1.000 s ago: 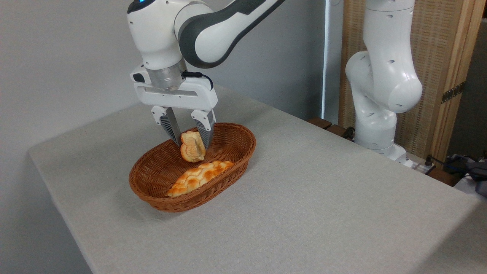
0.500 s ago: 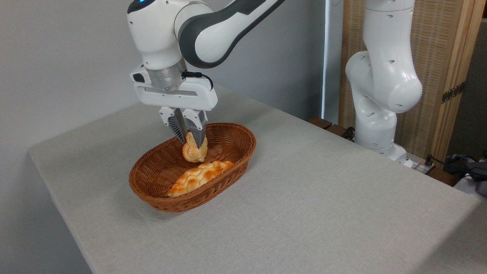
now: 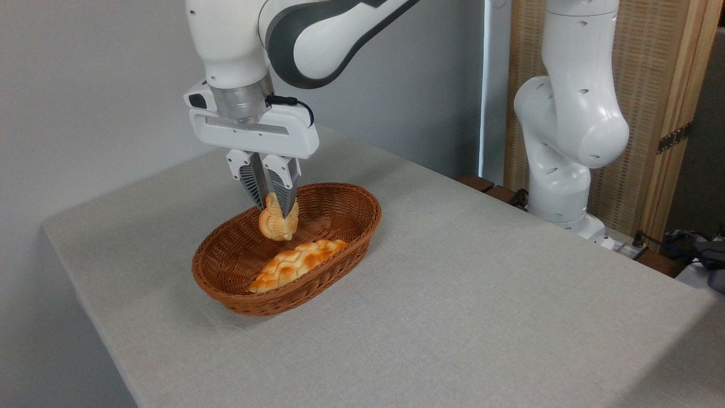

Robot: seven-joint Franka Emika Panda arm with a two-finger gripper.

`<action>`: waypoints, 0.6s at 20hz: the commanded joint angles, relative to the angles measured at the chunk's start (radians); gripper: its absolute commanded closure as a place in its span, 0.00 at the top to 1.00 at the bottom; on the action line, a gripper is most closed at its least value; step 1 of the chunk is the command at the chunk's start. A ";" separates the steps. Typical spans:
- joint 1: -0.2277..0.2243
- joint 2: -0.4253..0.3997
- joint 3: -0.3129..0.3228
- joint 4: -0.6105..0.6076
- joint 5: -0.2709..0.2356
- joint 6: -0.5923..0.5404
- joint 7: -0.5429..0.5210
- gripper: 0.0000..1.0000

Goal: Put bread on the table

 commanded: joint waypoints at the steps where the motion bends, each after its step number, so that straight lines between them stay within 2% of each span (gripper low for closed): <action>1: 0.004 -0.018 0.056 0.047 0.016 -0.035 0.091 0.37; 6: 0.004 -0.023 0.149 0.066 0.027 -0.083 0.240 0.40; 9: 0.004 -0.023 0.184 0.086 0.087 -0.104 0.311 0.40; 12: 0.006 -0.023 0.201 0.086 0.124 -0.104 0.374 0.40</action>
